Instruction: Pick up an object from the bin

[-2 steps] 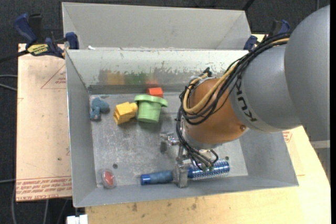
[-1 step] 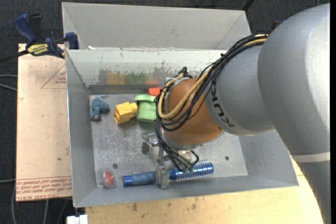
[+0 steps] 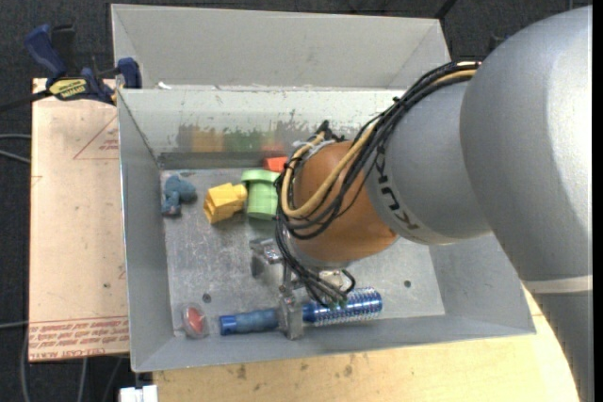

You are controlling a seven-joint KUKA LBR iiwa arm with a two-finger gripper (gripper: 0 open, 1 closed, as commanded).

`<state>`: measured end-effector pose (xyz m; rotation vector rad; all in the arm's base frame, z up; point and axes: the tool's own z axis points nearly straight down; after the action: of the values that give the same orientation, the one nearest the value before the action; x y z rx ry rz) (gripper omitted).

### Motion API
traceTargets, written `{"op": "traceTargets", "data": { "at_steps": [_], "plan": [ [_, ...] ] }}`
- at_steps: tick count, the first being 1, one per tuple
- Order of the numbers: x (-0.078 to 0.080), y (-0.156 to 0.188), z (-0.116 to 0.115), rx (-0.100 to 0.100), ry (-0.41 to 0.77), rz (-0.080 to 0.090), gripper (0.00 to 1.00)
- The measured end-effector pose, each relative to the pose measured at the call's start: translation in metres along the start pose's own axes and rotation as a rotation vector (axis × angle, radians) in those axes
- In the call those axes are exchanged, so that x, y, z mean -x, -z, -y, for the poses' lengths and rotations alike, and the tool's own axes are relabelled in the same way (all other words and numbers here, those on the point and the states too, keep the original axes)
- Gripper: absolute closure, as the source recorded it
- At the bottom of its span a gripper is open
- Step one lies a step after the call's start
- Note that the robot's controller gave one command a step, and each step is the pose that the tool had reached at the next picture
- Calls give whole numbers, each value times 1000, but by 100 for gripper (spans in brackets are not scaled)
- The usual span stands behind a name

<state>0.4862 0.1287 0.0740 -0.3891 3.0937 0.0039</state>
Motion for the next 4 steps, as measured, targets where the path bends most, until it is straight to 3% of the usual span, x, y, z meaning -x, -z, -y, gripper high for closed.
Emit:
{"op": "traceTargets", "data": {
  "at_steps": [2, 3, 4],
  "plan": [
    [13, 0, -49, 1, 219, -3, 0],
    [4, 40, 15, 0, 31, -20, 0],
    [0, 3, -15, 0, -63, -6, 0]
  ]
}}
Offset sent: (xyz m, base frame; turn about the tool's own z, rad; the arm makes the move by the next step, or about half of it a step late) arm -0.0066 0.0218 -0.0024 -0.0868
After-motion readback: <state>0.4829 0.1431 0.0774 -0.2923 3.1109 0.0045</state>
